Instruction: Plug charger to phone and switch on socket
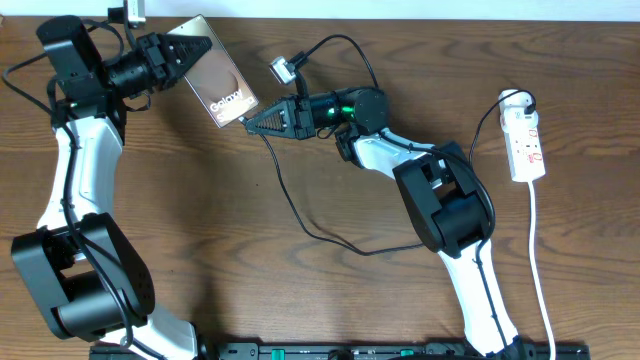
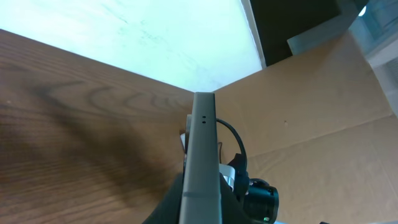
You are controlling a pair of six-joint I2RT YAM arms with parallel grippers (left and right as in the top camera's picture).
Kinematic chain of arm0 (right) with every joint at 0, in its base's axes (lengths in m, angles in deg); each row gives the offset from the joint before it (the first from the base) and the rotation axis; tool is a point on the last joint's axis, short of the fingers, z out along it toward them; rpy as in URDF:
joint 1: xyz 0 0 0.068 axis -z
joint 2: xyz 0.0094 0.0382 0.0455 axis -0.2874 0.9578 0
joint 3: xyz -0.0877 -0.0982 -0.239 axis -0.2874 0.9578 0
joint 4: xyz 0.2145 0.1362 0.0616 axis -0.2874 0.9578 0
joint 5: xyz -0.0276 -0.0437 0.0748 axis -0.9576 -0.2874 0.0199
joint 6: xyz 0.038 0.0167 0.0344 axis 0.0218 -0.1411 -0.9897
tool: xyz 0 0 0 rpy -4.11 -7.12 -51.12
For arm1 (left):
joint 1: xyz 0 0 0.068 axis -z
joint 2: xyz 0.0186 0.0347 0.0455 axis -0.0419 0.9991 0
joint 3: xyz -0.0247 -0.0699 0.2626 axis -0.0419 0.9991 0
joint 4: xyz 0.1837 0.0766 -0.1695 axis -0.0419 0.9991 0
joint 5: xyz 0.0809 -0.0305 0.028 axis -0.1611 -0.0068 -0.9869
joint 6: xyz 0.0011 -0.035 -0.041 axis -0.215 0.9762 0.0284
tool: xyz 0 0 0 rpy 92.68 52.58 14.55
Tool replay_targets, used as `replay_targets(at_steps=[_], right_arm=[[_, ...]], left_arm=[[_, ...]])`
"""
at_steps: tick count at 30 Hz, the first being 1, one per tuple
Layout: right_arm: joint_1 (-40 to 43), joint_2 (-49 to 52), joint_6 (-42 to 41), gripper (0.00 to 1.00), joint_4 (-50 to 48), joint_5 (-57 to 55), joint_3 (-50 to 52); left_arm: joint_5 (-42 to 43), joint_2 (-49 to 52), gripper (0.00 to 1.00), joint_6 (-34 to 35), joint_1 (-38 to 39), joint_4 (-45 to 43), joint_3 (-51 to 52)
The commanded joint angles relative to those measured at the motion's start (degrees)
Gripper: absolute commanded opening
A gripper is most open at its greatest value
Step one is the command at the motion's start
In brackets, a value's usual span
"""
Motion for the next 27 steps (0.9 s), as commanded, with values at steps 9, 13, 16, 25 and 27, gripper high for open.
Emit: replay_targets(at_steps=[9, 13, 16, 25, 27], right_arm=[[0.0, -0.6, -0.3, 0.01, 1.1, -13.1, -1.1], [-0.1, -0.6, -0.3, 0.01, 1.1, -14.8, -1.1], [-0.2, -0.6, -0.3, 0.01, 1.1, -14.8, -1.1], [-0.2, -0.6, 0.2, 0.01, 3.9, -15.7, -1.1], [-0.2, -0.6, 0.8, 0.01, 4.9, -16.4, -1.1]], left_arm=[[-0.5, -0.6, 0.07, 0.5, 4.7, 0.1, -0.6], [-0.7, -0.6, 0.07, 0.5, 4.8, 0.1, -0.6], [-0.7, -0.6, 0.07, 0.5, 4.8, 0.1, -0.6], [-3.7, -0.6, 0.07, 0.7, 4.8, -0.2, -0.6], [-4.4, -0.6, 0.07, 1.1, 4.8, -0.6, -0.6]])
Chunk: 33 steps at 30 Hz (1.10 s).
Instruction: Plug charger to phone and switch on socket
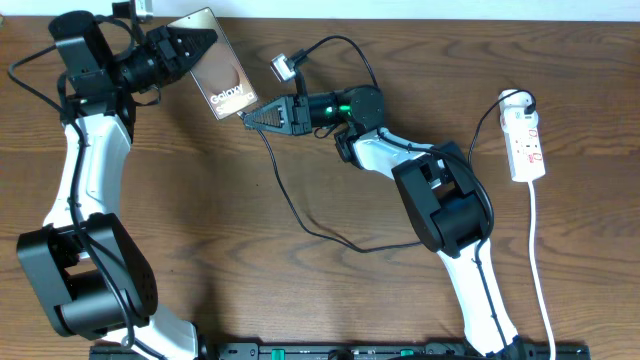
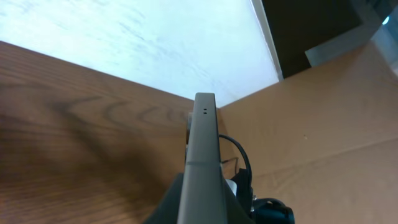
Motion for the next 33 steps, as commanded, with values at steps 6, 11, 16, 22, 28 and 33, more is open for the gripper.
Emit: replay_targets(at_steps=[6, 11, 16, 22, 28, 33], right_arm=[[-0.1, -0.8, 1.4, 0.01, 1.6, -15.2, -1.3], [-0.1, -0.8, 1.5, 0.01, 1.6, -17.6, -1.3], [-0.3, -0.8, 2.8, 0.01, 1.7, -20.2, -1.3], [-0.7, -0.8, 3.3, 0.01, 2.8, -22.9, -1.3], [-1.3, -0.8, 3.8, 0.01, 2.9, -24.5, -1.3], [-1.5, -0.8, 4.2, 0.01, 5.0, -24.8, -1.3]], left_arm=[[0.9, -0.6, 0.08, 3.7, 2.4, -1.7, -0.2], [0.4, -0.7, 0.07, 4.3, 2.4, -2.3, -0.2], [-1.7, -0.7, 0.07, 7.7, 2.4, -2.3, -0.2], [-2.2, -0.7, 0.07, 9.0, 2.4, -2.3, -0.2], [-5.3, -0.7, 0.08, 9.8, 2.4, -2.4, -0.2], [-7.8, -0.7, 0.08, 11.0, 2.4, -2.3, -0.2]])
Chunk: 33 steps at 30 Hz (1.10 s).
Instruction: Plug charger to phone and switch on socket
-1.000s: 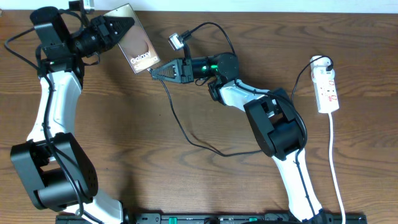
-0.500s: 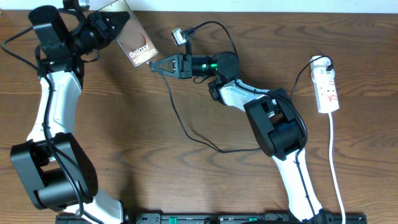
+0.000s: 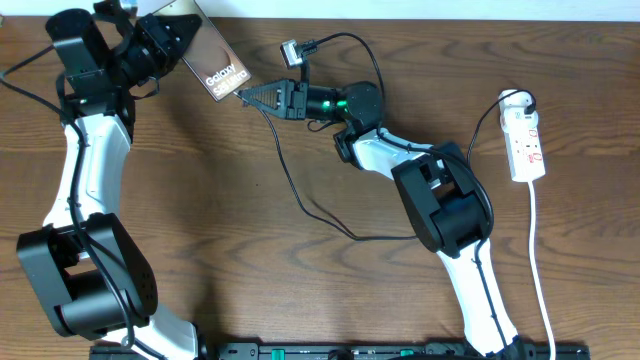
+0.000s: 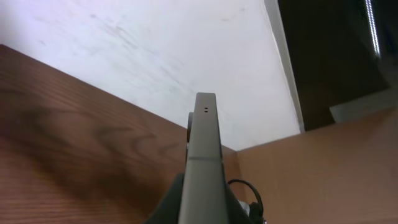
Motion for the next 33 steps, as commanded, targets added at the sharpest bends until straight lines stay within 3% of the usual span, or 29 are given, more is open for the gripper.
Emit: replay_targets(at_steps=[1, 33], right_arm=[[-1.2, -0.9, 1.6, 0.01, 1.0, -10.7, -1.4], [-5.7, -0.9, -2.2, 0.01, 4.3, -25.1, -1.4]], left_arm=[[4.3, -0.7, 0.07, 2.7, 2.4, 0.9, -0.2], [-2.9, -0.7, 0.08, 3.3, 2.4, 1.0, -0.2]])
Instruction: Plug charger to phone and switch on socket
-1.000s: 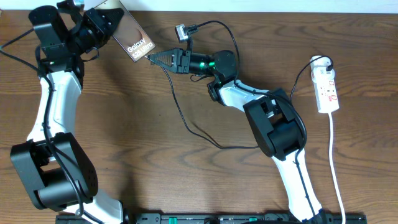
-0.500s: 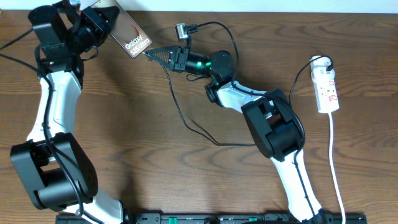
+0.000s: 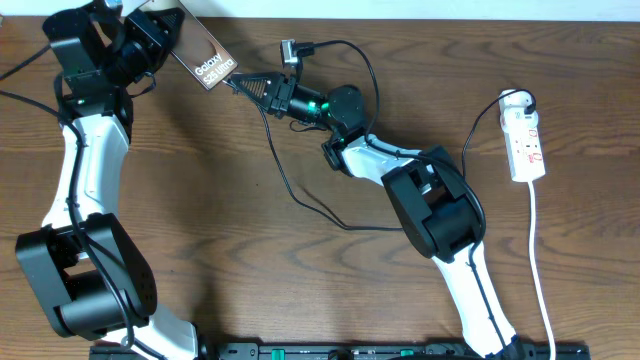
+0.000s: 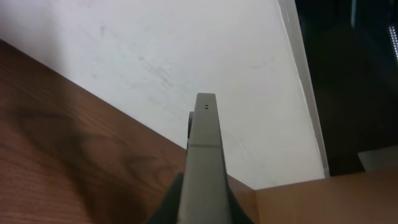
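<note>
My left gripper (image 3: 168,32) is shut on the brown Galaxy phone (image 3: 203,58), holding it tilted above the table's far-left corner. In the left wrist view the phone (image 4: 204,155) shows edge-on between my dark fingers (image 4: 176,198). My right gripper (image 3: 240,86) points left with its closed tips at the phone's lower end, shut on the plug of the black charger cable (image 3: 285,180). Whether the plug sits in the port cannot be told. The white socket strip (image 3: 526,140) lies far right with the charger's adapter (image 3: 514,99) in it.
The black cable loops across the wooden table (image 3: 200,230) from the right gripper down past the right arm's base (image 3: 440,210) and up to the strip. A white wall (image 4: 155,56) stands just behind the table's back edge, close to the phone.
Both grippers have shifted a little further up and left toward the back edge, phone and plug end together. The right gripper no longer shows behind the phone in the left wrist view.
At first the left gripper held the phone lower, near the table's upper middle-left, with the right gripper's tip at its lower corner. At each later moment the pair sat further toward the far-left corner, still tip to phone, as now.
</note>
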You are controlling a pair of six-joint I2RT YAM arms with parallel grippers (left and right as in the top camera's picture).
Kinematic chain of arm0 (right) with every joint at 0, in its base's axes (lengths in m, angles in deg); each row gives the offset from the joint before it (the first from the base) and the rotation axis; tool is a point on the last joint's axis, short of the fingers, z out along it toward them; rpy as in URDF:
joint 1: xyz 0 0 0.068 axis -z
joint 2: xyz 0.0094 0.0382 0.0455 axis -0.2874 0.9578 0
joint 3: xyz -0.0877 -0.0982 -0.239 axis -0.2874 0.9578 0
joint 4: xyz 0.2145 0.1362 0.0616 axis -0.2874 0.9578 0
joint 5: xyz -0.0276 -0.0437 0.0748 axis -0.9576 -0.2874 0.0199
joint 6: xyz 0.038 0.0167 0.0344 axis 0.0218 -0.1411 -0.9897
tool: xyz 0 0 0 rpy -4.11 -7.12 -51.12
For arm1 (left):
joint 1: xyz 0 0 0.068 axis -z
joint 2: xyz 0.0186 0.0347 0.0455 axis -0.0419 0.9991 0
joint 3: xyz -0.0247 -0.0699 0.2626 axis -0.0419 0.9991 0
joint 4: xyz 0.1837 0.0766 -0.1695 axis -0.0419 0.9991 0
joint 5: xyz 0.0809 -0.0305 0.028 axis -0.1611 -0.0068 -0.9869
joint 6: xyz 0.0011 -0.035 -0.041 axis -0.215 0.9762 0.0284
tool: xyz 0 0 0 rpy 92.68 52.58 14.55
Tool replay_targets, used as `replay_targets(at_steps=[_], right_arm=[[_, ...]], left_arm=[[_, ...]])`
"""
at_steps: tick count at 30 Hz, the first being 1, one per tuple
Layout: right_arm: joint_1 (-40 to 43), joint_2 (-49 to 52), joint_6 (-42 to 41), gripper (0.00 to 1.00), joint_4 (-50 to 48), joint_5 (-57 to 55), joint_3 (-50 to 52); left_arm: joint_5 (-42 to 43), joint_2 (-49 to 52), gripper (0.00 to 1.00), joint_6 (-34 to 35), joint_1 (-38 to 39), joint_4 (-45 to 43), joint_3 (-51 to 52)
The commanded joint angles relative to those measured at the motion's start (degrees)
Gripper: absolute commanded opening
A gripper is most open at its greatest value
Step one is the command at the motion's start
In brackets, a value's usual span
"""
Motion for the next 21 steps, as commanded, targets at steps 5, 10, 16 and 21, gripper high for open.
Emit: replay_targets(at_steps=[5, 10, 16, 21], right_arm=[[-3.2, -0.9, -0.6, 0.01, -0.4, -10.1, -1.6], [-3.3, -0.9, -2.1, 0.01, -0.4, -10.8, -1.6], [-3.5, -0.9, -1.8, 0.01, 0.6, -11.0, -1.6], [-3.3, -0.9, -1.8, 0.01, 1.6, -10.3, -1.6]], left_arm=[[7.1, -0.7, 0.07, 1.4, 2.8, 1.2, -0.2], [6.1, -0.7, 0.07, 1.4, 2.8, 1.2, -0.2], [6.6, -0.7, 0.07, 1.5, 2.8, 1.2, -0.2], [7.0, -0.7, 0.07, 1.9, 2.6, 1.2, -0.2]])
